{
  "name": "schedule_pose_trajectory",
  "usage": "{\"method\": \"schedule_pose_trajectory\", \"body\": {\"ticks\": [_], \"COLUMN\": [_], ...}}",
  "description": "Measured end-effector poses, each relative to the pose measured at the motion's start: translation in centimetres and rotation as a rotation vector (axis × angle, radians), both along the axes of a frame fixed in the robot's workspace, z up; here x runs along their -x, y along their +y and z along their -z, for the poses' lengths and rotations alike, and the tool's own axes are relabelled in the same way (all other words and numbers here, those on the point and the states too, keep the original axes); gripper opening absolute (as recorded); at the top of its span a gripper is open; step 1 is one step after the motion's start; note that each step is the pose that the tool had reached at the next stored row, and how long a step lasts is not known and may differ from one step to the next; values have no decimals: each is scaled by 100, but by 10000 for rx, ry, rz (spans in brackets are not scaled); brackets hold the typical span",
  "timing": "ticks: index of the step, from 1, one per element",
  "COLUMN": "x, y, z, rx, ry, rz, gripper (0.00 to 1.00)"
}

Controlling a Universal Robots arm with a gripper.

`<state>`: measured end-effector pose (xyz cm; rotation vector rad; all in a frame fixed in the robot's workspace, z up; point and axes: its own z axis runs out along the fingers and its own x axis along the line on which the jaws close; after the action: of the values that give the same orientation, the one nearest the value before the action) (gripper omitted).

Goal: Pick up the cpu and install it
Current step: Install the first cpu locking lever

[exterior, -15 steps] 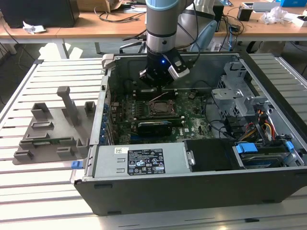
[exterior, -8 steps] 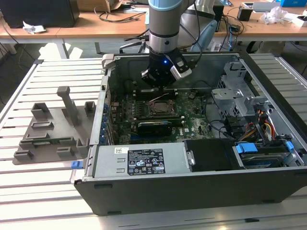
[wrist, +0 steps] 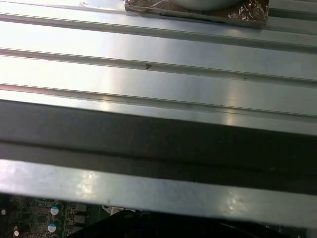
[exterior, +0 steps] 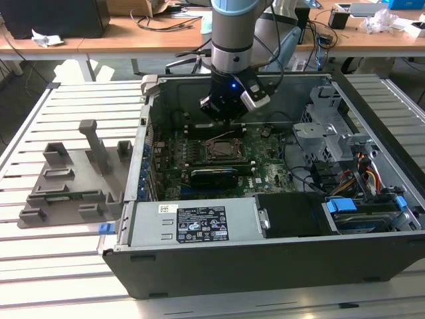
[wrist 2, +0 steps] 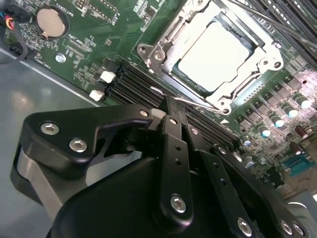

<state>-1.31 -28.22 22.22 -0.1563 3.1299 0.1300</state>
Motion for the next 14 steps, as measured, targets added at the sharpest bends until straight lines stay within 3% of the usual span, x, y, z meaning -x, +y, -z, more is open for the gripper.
{"method": "schedule_pose_trajectory", "body": {"ticks": [14], "x": [-110], "y": [-8], "z": [91], "rx": [-1], "ry": [104], "rz": [3], "gripper": [11]}}
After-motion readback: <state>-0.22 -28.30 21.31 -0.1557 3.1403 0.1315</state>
